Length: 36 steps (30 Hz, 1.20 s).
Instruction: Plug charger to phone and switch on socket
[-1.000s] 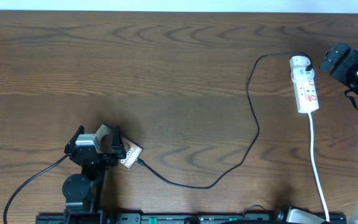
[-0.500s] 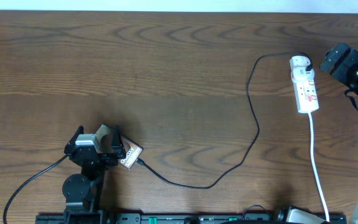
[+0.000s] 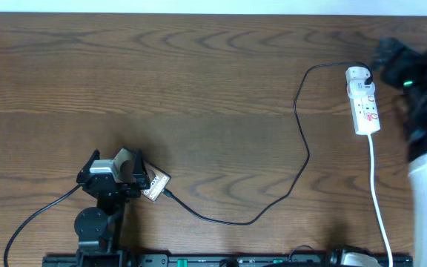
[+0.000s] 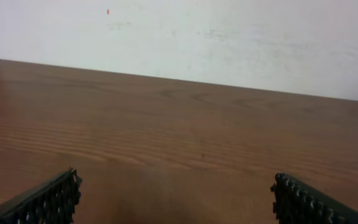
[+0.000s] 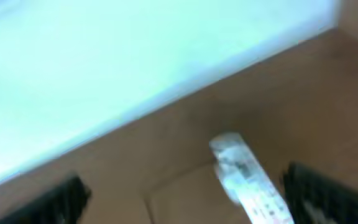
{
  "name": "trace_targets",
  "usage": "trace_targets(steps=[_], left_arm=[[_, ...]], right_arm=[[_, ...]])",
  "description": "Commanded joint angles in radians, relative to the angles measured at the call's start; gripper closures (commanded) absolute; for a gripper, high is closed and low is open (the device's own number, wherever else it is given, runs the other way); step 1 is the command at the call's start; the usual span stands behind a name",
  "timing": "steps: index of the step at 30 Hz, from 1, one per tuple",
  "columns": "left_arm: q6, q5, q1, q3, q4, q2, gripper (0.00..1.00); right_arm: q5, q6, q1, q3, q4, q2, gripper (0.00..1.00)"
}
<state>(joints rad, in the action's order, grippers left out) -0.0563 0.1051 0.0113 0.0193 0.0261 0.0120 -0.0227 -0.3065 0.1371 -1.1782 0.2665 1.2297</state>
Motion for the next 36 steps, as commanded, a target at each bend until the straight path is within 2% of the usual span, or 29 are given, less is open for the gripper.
trace_targets(steps=[1,4,7,13,16,19,26,32,36], left_arm=[[-0.009,0.006,0.003,-0.015,0.037,-0.006,0.02],[-0.009,0.006,0.003,-0.015,0.037,-0.006,0.02],[-0.009,0.006,0.003,-0.015,0.037,-0.006,0.02],[-0.009,0.006,0.003,-0.015,0.037,-0.006,0.02],[-0.009,0.006,0.003,-0.015,0.037,-0.006,0.02],[-0.009,0.006,0.003,-0.015,0.037,-0.006,0.02],[-0.009,0.006,0.003,-0.015,0.037,-0.006,0.02],[-0.009,0.006,0.003,-0.015,0.037,-0.006,0.02],[-0.009,0.006,0.003,-0.015,0.037,-0.006,0.02]], right_arm=[[0.097,0.061,-0.126,0.286,-0.241,-0.163,0.01],[0.164,0.061,-0.195,0.547,-0.516,-0.291,0.01],[0.171,0.061,-0.219,0.757,-0.666,-0.409,0.01],[0.170,0.062,-0.219,1.065,-0.723,-0.638,0.01],[0.123,0.144,-0.219,1.156,-0.724,-0.750,0.01],[0.083,0.244,-0.219,1.173,-0.611,-0.864,0.01],[0.077,0.240,-0.178,1.171,-0.187,-1.089,0.01],[0.072,0.264,-0.166,1.173,-0.192,-1.222,0.01],[0.068,0.263,-0.135,1.173,-0.194,-1.225,0.01]])
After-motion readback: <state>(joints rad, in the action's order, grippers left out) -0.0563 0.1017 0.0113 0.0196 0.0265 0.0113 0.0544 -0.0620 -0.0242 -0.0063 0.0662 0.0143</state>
